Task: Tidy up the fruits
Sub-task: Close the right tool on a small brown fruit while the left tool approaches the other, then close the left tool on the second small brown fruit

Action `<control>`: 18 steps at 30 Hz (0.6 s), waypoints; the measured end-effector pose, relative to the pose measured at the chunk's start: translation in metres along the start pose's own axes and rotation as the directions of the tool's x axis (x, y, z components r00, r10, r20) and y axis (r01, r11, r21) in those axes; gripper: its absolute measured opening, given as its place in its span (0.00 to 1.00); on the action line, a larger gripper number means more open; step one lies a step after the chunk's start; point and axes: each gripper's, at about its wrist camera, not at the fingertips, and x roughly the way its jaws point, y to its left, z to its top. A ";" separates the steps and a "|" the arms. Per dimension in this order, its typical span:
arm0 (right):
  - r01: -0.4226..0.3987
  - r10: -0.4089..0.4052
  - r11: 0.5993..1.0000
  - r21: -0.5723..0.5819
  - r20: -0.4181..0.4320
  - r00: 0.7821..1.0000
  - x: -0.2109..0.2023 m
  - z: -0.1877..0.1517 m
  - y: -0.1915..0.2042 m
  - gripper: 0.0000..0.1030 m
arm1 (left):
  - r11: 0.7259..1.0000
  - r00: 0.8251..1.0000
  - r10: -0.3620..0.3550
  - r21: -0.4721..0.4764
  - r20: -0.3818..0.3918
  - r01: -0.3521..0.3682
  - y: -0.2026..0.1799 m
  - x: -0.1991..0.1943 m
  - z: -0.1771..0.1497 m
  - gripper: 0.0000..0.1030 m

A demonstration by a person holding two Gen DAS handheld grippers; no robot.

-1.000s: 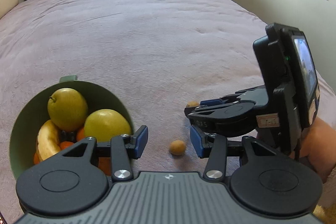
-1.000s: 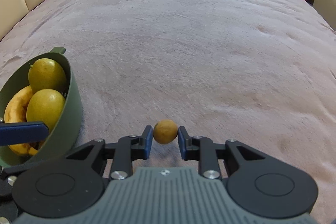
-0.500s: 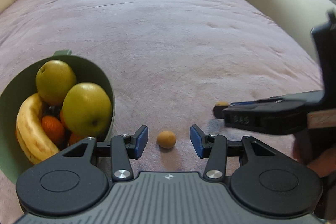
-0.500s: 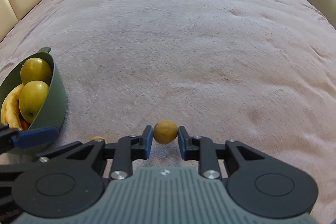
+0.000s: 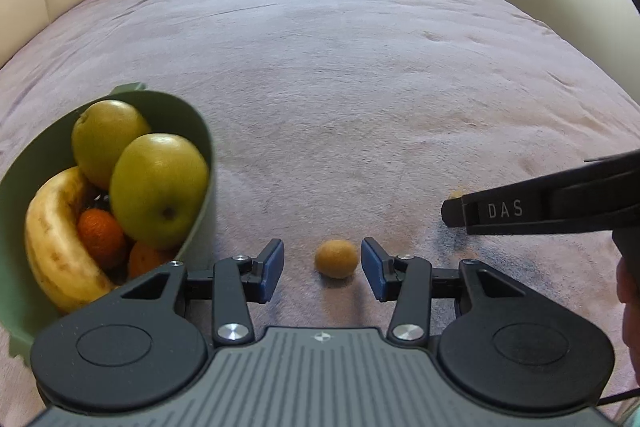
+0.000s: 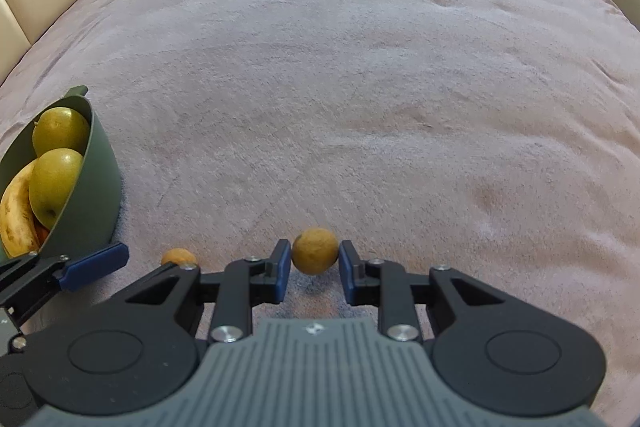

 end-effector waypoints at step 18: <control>-0.008 0.009 1.000 0.018 -0.020 1.000 0.005 -0.003 -0.006 0.22 | 0.998 0.997 -0.051 0.019 -0.059 0.052 -0.006 0.018 0.003 0.27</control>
